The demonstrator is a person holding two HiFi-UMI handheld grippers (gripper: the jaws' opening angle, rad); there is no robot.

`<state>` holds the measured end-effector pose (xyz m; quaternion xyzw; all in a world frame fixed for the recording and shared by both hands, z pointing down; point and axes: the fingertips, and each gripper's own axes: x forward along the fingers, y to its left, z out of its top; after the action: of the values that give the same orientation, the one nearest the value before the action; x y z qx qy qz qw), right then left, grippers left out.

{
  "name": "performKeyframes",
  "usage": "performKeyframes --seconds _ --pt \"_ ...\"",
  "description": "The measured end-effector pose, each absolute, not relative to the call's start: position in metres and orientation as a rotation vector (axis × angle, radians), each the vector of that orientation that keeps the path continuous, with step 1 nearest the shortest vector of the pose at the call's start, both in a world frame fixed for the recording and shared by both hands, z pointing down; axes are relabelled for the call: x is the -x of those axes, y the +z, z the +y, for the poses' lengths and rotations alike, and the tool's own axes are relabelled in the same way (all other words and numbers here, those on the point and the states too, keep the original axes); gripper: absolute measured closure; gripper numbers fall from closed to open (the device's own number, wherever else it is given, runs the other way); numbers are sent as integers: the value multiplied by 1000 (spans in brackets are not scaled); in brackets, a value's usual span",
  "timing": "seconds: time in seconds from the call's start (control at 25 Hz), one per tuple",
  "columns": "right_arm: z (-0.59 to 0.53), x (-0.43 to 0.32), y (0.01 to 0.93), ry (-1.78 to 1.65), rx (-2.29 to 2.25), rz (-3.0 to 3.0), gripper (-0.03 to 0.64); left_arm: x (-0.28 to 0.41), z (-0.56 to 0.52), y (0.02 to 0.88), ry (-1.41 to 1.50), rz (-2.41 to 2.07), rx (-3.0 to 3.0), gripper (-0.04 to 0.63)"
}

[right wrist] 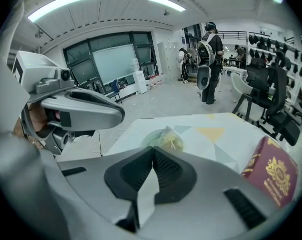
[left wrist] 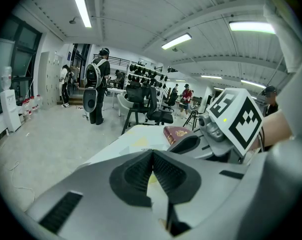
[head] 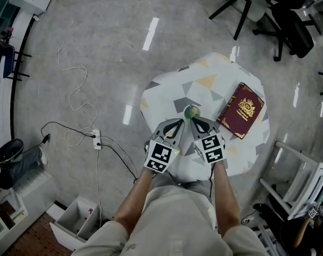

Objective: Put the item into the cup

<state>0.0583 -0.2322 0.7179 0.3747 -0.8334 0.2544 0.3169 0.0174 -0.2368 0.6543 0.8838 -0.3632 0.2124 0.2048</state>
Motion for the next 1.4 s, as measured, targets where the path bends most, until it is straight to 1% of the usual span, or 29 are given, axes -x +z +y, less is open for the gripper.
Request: performKeyframes --seconds 0.56,0.84,1.12,1.4 --pt "-230 -60 707 645 -1017 -2196 560 -17 -234 648 585 -1009 -2481 583" --pt "-228 -64 694 635 -1063 -2205 558 -14 -233 642 582 -1015 -2493 584" --pt "-228 -70 657 590 -1159 -2252 560 -13 -234 620 562 -1014 -2531 584" --pt "-225 -80 597 505 -1296 -2315 560 -18 -232 580 522 -999 -2607 583"
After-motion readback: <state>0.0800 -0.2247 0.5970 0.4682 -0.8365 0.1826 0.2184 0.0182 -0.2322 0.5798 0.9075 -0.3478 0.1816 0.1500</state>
